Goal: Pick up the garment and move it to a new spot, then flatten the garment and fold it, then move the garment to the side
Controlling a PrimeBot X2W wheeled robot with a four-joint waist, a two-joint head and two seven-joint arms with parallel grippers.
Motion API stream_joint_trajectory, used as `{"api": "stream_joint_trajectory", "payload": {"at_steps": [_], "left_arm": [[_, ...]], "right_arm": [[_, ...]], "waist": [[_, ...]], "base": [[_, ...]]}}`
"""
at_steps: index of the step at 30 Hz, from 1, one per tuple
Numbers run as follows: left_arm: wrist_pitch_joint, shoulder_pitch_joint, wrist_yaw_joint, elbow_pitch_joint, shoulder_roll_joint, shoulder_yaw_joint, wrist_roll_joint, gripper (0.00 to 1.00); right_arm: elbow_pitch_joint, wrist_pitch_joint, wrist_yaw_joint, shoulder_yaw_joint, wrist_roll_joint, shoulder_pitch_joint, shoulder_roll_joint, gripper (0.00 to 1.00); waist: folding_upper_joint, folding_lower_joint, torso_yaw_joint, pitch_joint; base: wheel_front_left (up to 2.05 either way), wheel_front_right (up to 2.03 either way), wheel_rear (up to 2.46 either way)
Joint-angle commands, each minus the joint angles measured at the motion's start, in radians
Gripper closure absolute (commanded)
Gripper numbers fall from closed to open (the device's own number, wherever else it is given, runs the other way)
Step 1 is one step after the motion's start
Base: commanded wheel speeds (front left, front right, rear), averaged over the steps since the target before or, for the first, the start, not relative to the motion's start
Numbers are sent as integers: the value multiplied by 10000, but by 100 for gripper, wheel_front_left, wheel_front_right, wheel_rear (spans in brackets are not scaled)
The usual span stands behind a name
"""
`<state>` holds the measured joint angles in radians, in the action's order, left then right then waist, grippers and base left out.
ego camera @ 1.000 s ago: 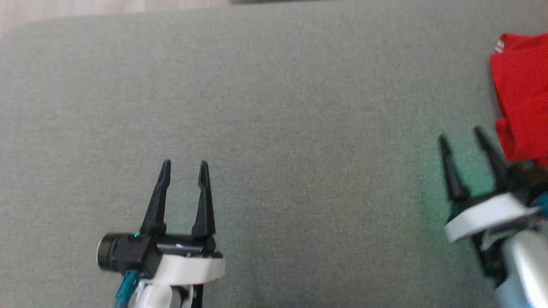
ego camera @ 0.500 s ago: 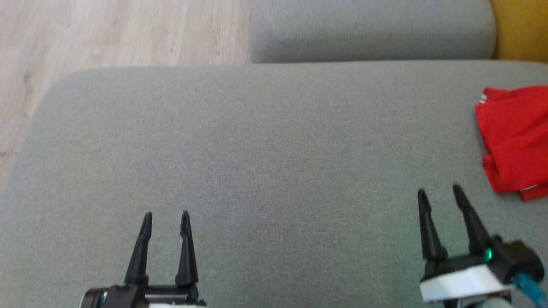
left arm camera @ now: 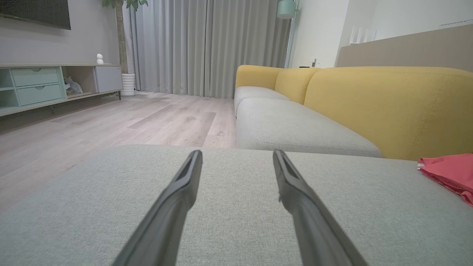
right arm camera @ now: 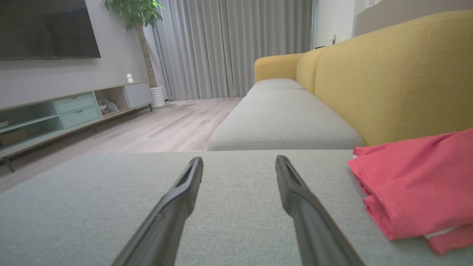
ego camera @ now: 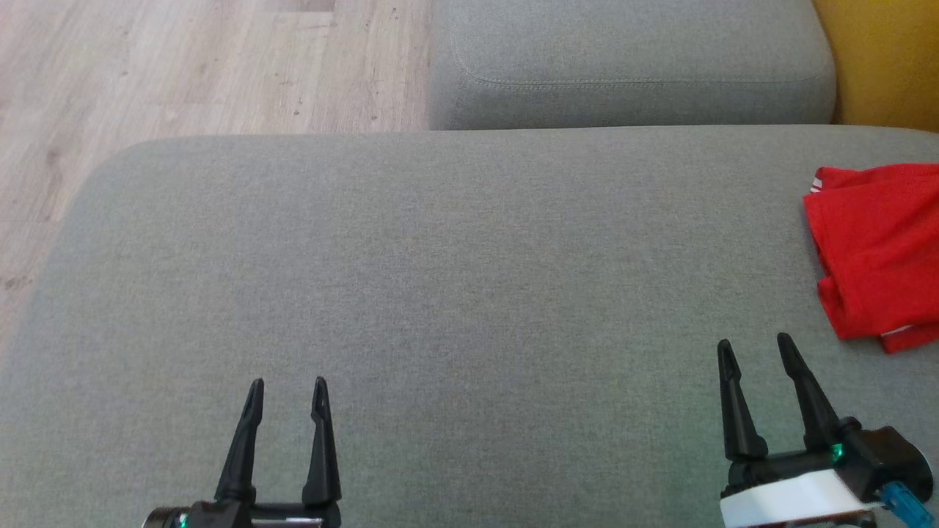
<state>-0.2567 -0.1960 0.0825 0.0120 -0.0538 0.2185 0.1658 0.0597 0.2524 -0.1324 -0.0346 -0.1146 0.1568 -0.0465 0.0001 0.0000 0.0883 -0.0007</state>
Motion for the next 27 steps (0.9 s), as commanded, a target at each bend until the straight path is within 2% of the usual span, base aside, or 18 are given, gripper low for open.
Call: {"api": "stream_joint_trajectory", "payload": {"at_steps": [1,9,10,14,27], "left_arm": [[-51,312,3,269,36,-348,-62,0],[-51,279,8,210,36,-375,-127,0],[0,-1,0,-102,4,9,-35,100],[8,-74,-4,-623,5,66,61,100],[286,239,-215,-809,-100,-157,1695,100]], "right_arm": [[-328,92,17,-213,-63,-171,-45,0],[-370,93,17,-317,-143,-236,-40,0],[24,0,0,-77,-104,2,11,100],[573,-30,0,-127,-192,50,14,100],[704,-306,2,-89,-1863,-233,-95,100]], "waist": [[-1,0,19,-15],[-1,0,-40,-64],[-1,0,-33,-63],[-1,0,-39,-61],[-1,0,-128,-52]], "base": [[0,0,0],[0,0,0],[0,0,0],[0,0,0],[0,0,0]]}}
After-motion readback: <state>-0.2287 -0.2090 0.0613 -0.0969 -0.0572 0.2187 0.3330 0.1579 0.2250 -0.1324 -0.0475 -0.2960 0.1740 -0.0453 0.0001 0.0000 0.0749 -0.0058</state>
